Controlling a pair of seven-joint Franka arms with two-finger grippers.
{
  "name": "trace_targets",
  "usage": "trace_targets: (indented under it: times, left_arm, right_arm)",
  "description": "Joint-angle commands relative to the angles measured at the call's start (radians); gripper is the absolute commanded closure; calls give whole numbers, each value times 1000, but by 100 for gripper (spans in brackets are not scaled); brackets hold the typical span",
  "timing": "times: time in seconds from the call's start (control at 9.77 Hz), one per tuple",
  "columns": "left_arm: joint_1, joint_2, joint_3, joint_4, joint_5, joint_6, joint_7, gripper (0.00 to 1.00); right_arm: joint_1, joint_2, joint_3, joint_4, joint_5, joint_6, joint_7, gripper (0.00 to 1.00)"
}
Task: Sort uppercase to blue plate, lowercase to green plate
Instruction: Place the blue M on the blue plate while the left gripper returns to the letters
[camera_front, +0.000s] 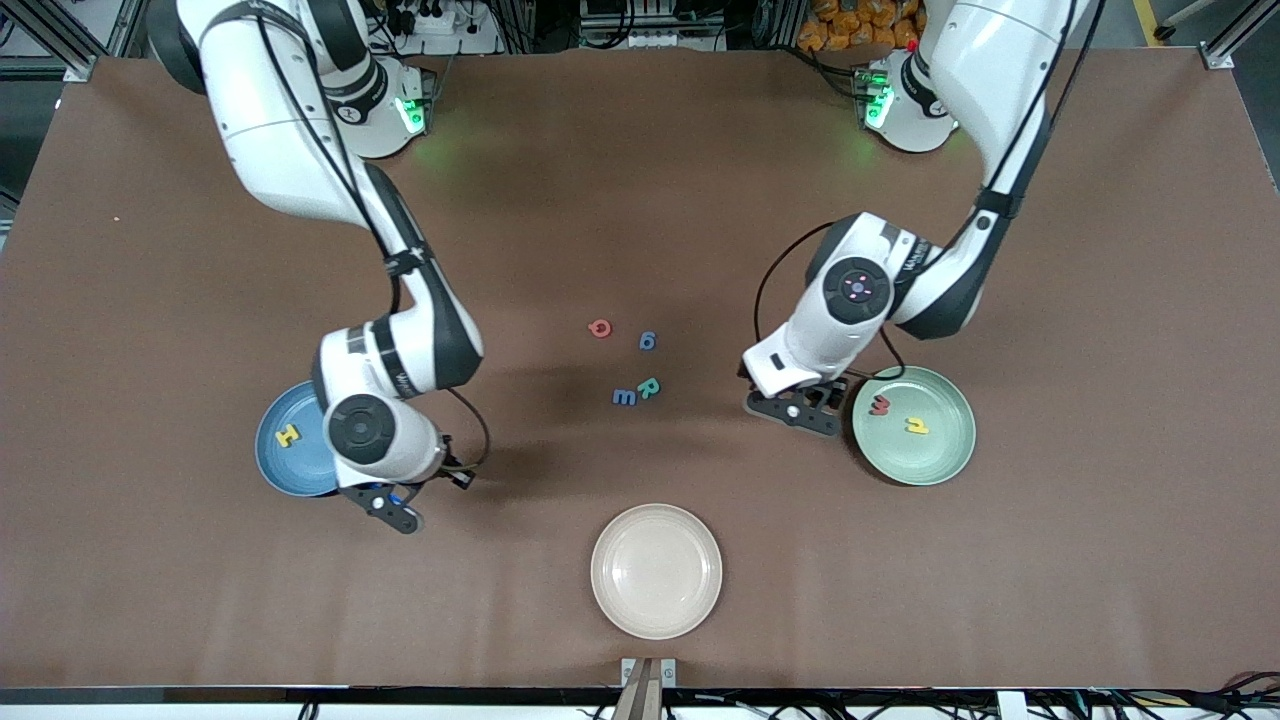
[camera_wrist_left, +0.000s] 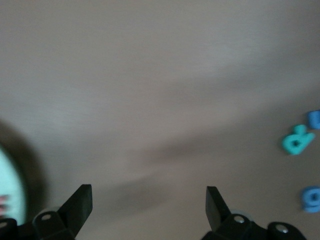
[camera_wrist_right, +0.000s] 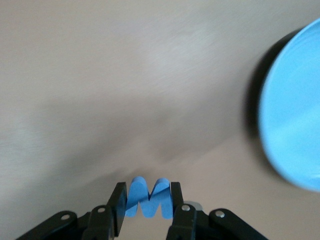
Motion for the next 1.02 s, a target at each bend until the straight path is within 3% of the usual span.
trace_targets:
  times: [0.0, 0.2, 0.41, 0.51, 0.61, 0.92]
  left_arm:
    - [-112, 82, 8, 28, -154, 106, -72, 0]
    - [-195, 135, 8, 31, -158, 216, -200, 0]
    - [-243, 159, 11, 34, -155, 223, -207, 0]
    - [-264, 164, 14, 34, -131, 220, -209, 0]
    - [-264, 164, 13, 30, -76, 215, -207, 0]
    - [-266, 185, 10, 42, 87, 197, -204, 0]
  right_arm:
    - [-94, -159, 14, -199, -9, 23, -196, 100]
    - [-166, -202, 14, -291, -9, 87, -345, 100]
    - [-220, -206, 14, -311, -9, 106, -434, 100]
    - [-239, -204, 14, -310, -9, 106, -459, 64]
    - [-252, -204, 15, -310, -9, 106, -480, 1]
    - [-253, -204, 15, -310, -9, 103, -483, 0]
